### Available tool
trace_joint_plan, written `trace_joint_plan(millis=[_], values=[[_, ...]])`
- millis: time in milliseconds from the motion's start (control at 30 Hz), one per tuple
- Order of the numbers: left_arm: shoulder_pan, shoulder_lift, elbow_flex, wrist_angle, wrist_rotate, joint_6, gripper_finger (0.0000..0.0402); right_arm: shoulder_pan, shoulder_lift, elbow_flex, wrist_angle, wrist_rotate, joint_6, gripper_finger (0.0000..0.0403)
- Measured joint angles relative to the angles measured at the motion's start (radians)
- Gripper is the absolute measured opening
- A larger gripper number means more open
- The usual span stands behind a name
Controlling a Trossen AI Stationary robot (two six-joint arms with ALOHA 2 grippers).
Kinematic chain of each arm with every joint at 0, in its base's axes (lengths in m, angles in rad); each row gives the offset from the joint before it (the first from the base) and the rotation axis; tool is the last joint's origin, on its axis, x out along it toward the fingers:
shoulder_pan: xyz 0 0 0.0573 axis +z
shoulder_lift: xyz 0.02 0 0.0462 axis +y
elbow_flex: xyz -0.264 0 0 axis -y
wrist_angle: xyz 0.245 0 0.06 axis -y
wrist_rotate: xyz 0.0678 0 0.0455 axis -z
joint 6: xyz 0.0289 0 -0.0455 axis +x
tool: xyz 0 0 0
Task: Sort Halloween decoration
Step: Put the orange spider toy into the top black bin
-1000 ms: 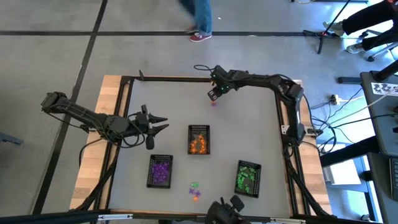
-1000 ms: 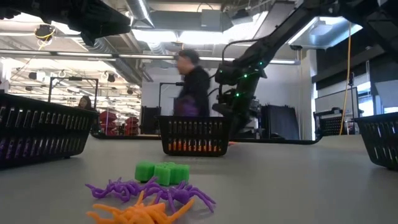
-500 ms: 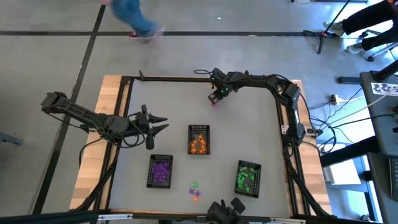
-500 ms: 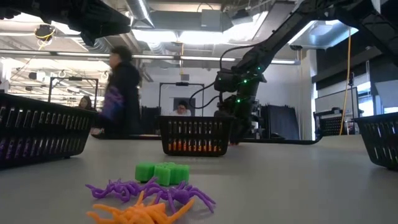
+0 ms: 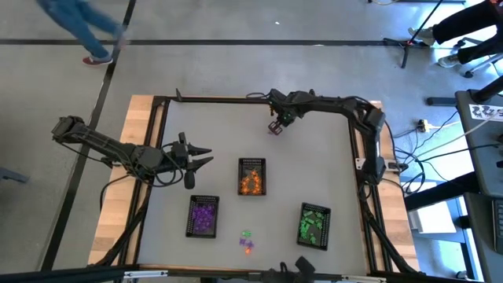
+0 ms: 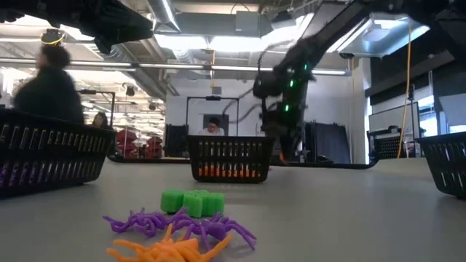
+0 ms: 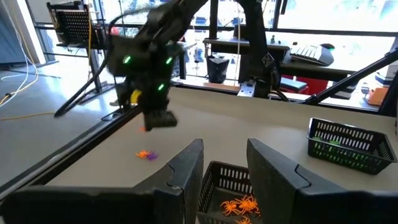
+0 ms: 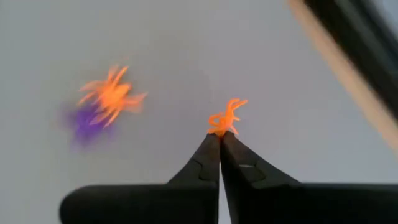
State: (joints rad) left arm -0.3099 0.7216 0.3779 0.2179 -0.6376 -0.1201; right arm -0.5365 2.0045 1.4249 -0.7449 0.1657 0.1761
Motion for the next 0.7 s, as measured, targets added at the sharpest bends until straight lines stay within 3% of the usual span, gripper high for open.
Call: trace_joint_plan(millis=[200,367,567,700], values=[[0.000,0.000,0.000,0.000,0.000,0.000,0.0115,0.153,-0.121,0.002,-0.129,0.060,0.018,0.0002],[0.000,0.000,0.000,0.000,0.000,0.000,0.0115,0.364,-0.188,0.003,-0.144,0.060,0.040,0.0002],[0.000,0.000,0.000,0.000,0.000,0.000,0.0115,0.621,-0.189,0.003,0.014,0.055,0.044,0.0001],[0.000,0.000,0.000,0.000,0.000,0.000,0.0115,0.720,-0.181,0.003,0.149,0.097,0.038,0.0001]])
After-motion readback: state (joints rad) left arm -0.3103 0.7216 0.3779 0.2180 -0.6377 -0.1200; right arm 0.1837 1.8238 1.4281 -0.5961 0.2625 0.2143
